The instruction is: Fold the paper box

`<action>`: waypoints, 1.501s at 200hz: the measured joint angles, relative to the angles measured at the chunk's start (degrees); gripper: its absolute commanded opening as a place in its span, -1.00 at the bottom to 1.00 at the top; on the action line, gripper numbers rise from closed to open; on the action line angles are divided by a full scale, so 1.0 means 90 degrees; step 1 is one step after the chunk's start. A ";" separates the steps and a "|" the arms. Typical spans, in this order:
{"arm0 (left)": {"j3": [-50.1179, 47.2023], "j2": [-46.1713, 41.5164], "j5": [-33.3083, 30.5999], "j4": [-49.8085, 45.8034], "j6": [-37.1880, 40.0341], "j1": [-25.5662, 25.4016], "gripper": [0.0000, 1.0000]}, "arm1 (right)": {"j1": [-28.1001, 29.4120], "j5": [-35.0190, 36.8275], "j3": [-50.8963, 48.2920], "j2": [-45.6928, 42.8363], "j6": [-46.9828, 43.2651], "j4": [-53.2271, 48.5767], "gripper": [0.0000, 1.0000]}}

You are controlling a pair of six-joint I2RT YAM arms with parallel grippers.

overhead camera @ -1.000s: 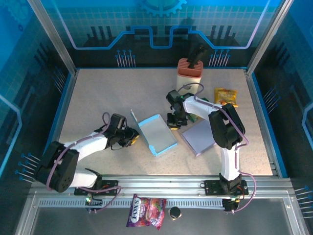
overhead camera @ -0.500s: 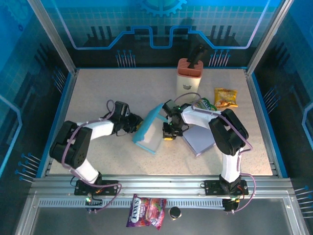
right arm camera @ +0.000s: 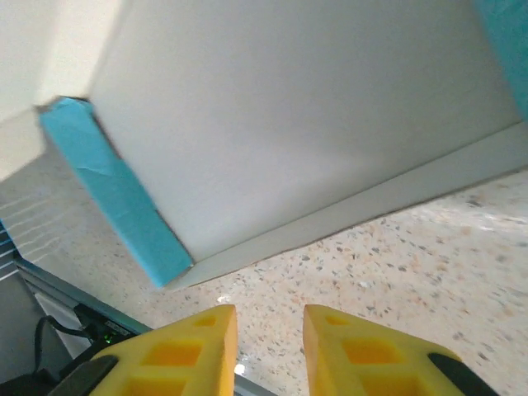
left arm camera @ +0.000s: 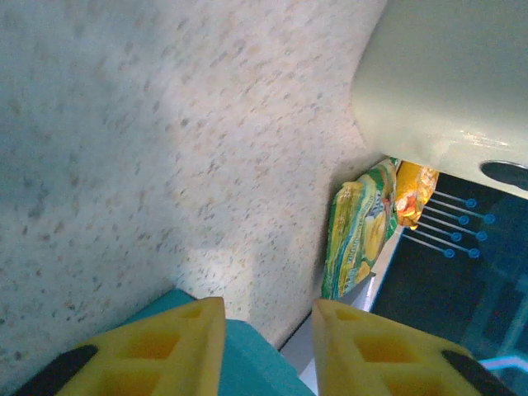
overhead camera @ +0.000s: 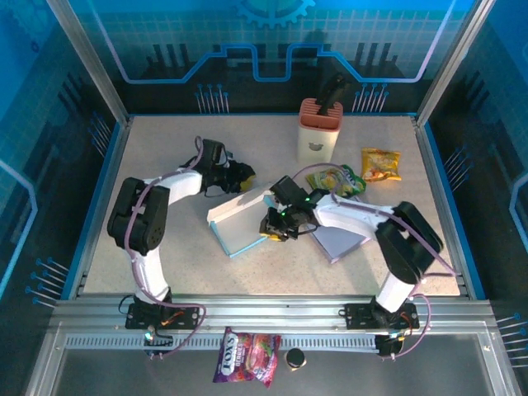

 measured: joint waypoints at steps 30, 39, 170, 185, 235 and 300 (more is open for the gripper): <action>0.0648 -0.0597 -0.0753 -0.1406 0.0833 0.0248 -0.13 | -0.0260 0.0500 0.0002 -0.0806 -0.0908 -0.0476 -0.22; 0.0792 -0.0908 -0.1022 -0.1817 0.1069 0.0311 -0.09 | -0.0393 0.0614 0.0058 -0.0969 -0.1409 -0.0678 -0.09; -0.1581 -0.5948 -0.2203 -0.5321 0.2849 -0.0682 0.18 | -0.1137 0.1078 0.1666 0.0153 -0.7626 -0.1554 0.43; -0.1800 -0.5940 -0.2268 -0.5292 0.2936 -0.0707 0.19 | -0.1217 0.0954 0.1705 0.0333 -0.7847 -0.1477 0.43; -0.2123 -0.5416 -0.2560 -0.4719 0.3196 -0.0707 0.18 | -0.1251 0.0794 0.1885 0.0765 -0.8235 -0.1141 0.42; -0.2140 -0.4867 -0.2917 -0.4180 0.3517 -0.0707 -0.20 | -0.1251 0.0736 0.2484 0.1192 -0.8398 -0.1005 0.35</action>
